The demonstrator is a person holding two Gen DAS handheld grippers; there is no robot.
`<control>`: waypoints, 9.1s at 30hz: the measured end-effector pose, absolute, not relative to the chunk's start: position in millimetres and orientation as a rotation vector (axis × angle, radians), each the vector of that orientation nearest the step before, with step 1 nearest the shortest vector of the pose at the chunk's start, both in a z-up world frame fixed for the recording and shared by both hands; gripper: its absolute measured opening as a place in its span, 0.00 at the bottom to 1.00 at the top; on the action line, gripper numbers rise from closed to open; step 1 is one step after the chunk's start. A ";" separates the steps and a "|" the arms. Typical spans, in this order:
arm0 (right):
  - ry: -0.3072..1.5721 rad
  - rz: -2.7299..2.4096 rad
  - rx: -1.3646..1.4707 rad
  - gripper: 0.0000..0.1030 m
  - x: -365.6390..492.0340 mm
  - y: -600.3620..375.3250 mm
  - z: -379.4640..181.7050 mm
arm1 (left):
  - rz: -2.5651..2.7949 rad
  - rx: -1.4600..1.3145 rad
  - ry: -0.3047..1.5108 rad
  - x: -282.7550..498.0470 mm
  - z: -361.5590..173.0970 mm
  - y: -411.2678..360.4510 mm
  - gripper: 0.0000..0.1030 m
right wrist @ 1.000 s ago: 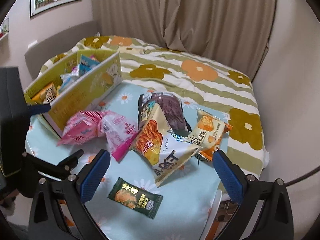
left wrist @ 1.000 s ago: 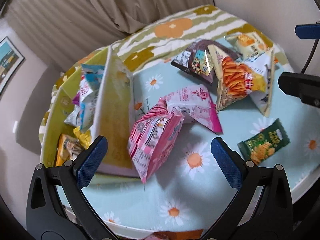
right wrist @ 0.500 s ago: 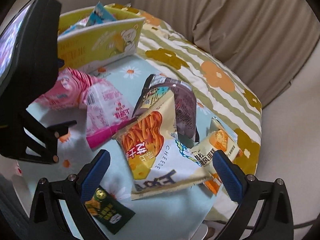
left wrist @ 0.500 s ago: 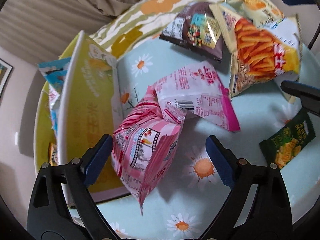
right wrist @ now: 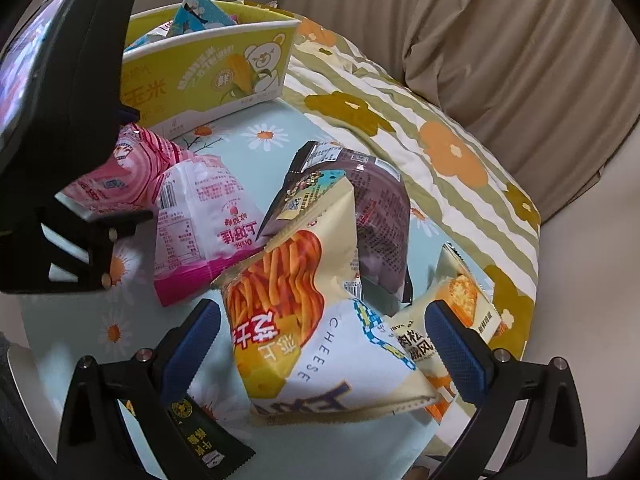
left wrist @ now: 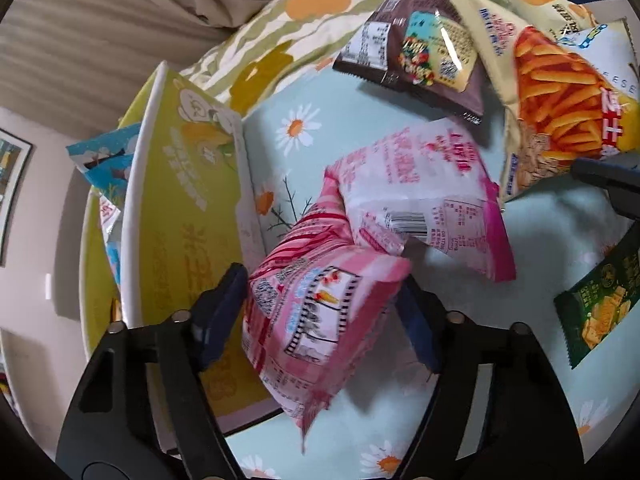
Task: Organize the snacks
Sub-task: 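Grasp the pink striped bag with the left tool while the right tool grasps the orange fries bag, then drop the pink striped bag into the green box with the left tool while the right holds the fries bag, then lower the orange fries bag into the green box and open the right tool, then move both tools back over the remaining snack bags, then grasp the pink-white LOTTE bag with the left tool while the right tool grasps the green cracker pack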
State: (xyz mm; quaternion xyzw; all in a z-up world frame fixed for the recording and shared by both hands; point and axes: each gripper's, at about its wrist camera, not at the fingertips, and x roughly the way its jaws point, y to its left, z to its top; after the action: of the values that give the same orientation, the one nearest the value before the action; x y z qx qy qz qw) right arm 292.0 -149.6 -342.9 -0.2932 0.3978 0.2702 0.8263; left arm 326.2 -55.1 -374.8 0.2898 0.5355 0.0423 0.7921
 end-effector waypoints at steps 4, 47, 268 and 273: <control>0.841 0.587 -0.621 0.99 295.3 -147.6 -344.7 | 0.084 0.595 1.157 328.5 -371.6 -50.2 0.53; 0.850 0.622 -0.655 0.63 262.3 -152.5 -337.9 | 0.064 0.420 1.044 261.6 -318.0 -52.7 0.50; 1.051 0.205 -0.096 0.60 208.5 -142.9 -375.3 | -0.184 0.023 1.250 261.6 -373.9 -19.9 0.51; 1.016 0.210 -0.096 0.60 203.1 -151.0 -351.0 | -0.189 -0.003 1.206 255.5 -348.4 -25.2 0.51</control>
State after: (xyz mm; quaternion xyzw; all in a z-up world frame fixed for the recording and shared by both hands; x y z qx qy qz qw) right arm 203.1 -151.0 -351.0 -0.0457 0.4855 0.1003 0.8673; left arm 255.5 -25.2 -348.4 -0.0014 0.5664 -0.0885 0.8193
